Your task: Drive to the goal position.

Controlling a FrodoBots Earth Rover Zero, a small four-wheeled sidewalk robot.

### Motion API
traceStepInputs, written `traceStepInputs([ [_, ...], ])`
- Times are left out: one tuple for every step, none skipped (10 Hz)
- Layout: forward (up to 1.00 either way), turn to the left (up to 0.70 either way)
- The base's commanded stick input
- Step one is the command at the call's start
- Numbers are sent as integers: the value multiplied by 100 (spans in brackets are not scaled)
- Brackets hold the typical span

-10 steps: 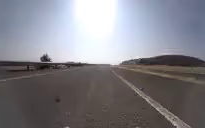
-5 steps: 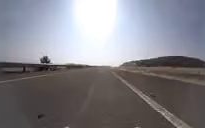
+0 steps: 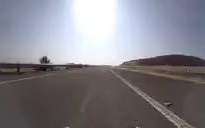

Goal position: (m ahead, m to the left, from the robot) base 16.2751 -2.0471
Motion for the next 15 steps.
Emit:
traceStepInputs([
  [100, 0],
  [100, 0],
  [100, 0],
  [100, 0],
  [100, 0],
  [100, 0],
  [100, 0],
  [100, 0],
  [100, 0],
  [100, 0],
  [100, 0],
  [100, 0],
  [100, 0],
  [100, 0],
  [100, 0],
])
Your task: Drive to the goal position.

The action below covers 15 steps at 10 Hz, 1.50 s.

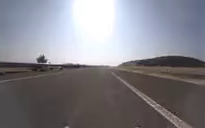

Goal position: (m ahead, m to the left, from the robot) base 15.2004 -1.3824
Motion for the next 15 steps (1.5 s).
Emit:
traceStepInputs([
  [100, 0],
  [100, 0],
  [100, 0],
  [100, 0],
  [100, 0],
  [100, 0],
  [100, 0],
  [100, 0],
  [100, 0],
  [100, 0],
  [100, 0],
  [100, 0],
  [100, 0],
  [100, 0],
  [100, 0],
])
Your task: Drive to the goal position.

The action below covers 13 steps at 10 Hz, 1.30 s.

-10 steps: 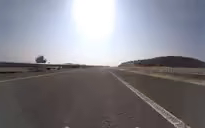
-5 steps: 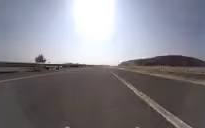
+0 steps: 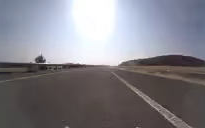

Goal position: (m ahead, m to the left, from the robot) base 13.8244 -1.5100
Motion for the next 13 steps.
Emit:
traceStepInputs([
  [100, 0],
  [100, 0],
  [100, 0],
  [100, 0],
  [100, 0],
  [100, 0],
  [100, 0],
  [100, 0],
  [100, 0],
  [100, 0],
  [100, 0],
  [100, 0],
  [100, 0],
])
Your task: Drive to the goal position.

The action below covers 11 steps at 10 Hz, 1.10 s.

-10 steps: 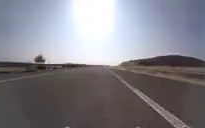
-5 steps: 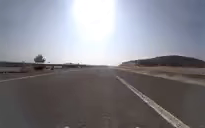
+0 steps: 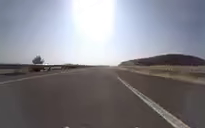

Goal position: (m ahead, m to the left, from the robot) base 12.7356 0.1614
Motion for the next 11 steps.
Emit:
traceStepInputs([
  [100, 0],
  [100, 0],
  [100, 0],
  [100, 0],
  [100, 0],
  [100, 0],
  [100, 0],
  [100, 0],
  [100, 0],
  [100, 0],
  [100, 0],
])
